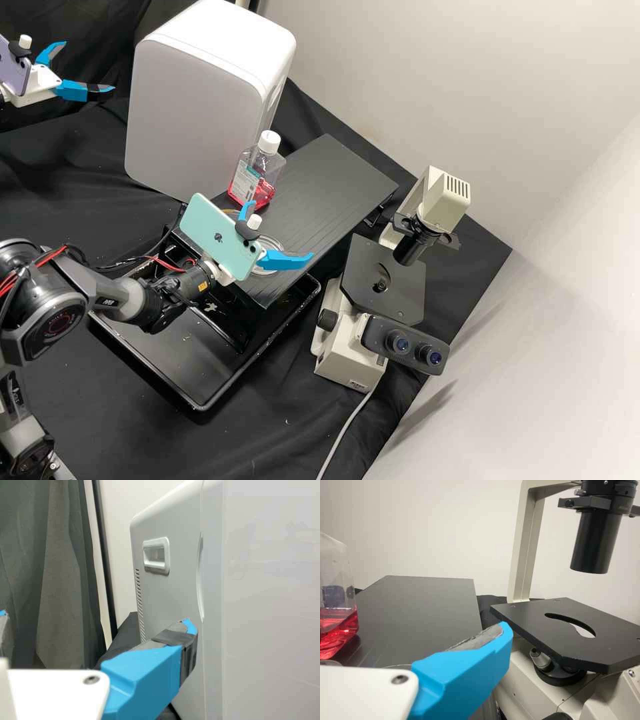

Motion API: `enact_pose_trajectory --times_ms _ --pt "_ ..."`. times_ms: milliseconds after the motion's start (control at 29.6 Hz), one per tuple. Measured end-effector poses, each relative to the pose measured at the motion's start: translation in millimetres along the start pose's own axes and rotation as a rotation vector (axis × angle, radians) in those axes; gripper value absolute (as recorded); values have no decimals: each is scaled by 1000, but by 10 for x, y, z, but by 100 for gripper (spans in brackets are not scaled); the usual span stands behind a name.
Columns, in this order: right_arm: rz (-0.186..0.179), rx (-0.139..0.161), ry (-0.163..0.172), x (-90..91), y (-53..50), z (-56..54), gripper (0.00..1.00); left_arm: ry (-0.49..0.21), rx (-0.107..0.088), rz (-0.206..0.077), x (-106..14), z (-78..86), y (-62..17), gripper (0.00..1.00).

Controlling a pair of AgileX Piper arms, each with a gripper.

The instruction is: Place the lid on the petri dish

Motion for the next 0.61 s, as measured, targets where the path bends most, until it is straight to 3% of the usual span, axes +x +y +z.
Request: enact_pose_trajectory --times_ms 474,609 --pt "0 0 0 0 0 0 100 0 -1 0 0 4 -1 100" --pt "0 0 0 0 0 0 100 4 -27 0 -2 65 -14 100"
